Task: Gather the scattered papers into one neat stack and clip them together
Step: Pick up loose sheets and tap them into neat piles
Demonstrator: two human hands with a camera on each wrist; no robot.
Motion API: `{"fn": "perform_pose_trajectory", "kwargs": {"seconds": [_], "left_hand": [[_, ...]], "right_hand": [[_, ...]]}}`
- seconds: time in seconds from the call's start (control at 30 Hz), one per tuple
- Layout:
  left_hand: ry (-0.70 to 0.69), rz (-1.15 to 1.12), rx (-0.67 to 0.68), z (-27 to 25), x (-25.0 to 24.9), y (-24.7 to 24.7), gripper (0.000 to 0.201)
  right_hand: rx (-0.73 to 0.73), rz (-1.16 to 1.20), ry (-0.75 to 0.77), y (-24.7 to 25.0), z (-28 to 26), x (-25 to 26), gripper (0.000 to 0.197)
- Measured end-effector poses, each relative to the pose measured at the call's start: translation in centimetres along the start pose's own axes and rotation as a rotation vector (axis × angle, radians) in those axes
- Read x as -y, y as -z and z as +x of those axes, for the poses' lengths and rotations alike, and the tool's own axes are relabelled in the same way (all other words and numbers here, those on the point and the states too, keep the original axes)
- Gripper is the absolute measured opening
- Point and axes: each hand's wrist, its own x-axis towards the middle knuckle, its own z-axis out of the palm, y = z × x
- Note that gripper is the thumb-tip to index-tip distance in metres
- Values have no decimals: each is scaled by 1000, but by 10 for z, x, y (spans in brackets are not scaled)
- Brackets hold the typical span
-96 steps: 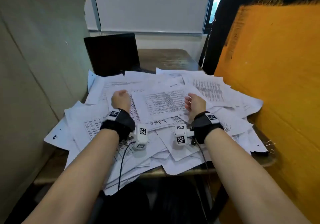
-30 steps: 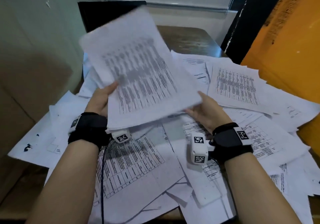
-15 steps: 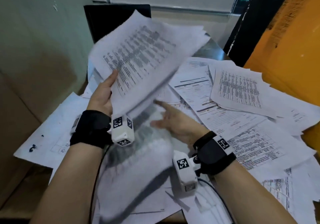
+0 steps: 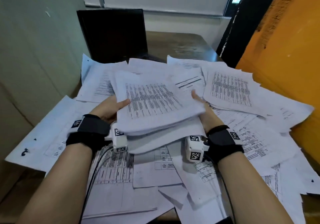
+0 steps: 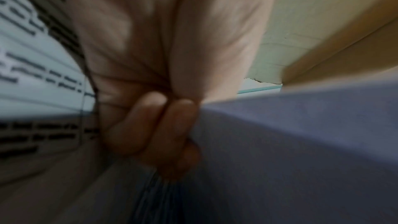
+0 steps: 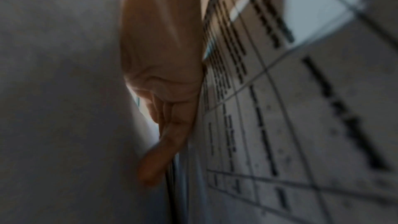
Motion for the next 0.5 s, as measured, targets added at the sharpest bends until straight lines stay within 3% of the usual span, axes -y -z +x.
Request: {"fn": "perform_pose_trajectory", "kwargs": {"seconds": [0.07, 0.13, 0.17, 0.23, 0.3, 0.4, 0.5], "left_hand": [[13, 146, 74, -1, 0, 3, 31], [22, 186, 127, -1, 0, 6, 24], [22, 210, 129, -1, -1, 6, 24], [-45, 323, 23, 2, -1, 10, 39], [-54, 264, -140, 2, -4, 11, 56], [-83, 149, -109, -5, -13, 6, 42], [-302, 117, -201, -13, -36, -2, 30]], "right_hand": [[40, -33, -7, 1, -1, 4, 49], [75, -221, 35, 0, 2, 2, 43], [94, -319, 25, 0, 4, 0, 50], [143, -350, 19, -3, 5, -1, 65], [136, -295, 104, -5, 1, 5, 58], [116, -142, 256, -5, -10, 15, 59], [184, -127, 386, -14, -24, 38, 50]]}}
